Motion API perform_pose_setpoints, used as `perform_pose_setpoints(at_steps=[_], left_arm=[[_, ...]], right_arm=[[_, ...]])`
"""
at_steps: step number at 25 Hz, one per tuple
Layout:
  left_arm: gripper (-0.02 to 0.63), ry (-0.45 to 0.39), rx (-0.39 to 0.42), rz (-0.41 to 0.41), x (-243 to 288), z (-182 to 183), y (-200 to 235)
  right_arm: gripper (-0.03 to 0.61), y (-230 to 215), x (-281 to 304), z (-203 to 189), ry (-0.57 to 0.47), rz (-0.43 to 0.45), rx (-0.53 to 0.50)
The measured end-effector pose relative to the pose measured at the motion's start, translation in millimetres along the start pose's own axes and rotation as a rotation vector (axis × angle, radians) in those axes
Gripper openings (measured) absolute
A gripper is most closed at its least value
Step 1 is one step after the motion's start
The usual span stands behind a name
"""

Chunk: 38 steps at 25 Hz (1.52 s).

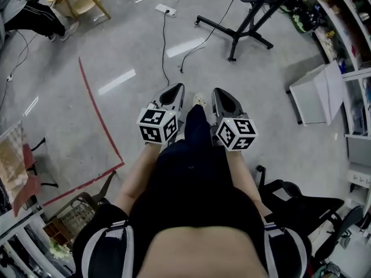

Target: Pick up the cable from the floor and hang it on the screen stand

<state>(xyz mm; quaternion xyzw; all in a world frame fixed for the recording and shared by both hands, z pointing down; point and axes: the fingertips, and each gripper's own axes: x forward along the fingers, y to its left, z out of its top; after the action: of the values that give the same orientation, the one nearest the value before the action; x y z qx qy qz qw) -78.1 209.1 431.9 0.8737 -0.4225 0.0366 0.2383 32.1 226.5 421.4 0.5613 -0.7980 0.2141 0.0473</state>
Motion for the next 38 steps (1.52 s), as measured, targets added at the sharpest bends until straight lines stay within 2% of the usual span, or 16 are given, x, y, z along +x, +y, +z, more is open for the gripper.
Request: perform_pose_setpoints(at_steps=[12, 20, 38], left_arm=[[0.003, 0.027, -0.020, 0.026, 54, 8, 22], [0.003, 0.037, -0.039, 0.060, 111, 31, 51], [0.003, 0.041, -0.039, 0.145, 243, 84, 109]], right_arm=[[0.021, -35, 50, 11, 0.026, 0.015, 0.027], [0.021, -68, 112, 33, 0.057, 0.042, 0.047], [0.021, -143, 246, 88, 0.120, 0.165, 0.021]])
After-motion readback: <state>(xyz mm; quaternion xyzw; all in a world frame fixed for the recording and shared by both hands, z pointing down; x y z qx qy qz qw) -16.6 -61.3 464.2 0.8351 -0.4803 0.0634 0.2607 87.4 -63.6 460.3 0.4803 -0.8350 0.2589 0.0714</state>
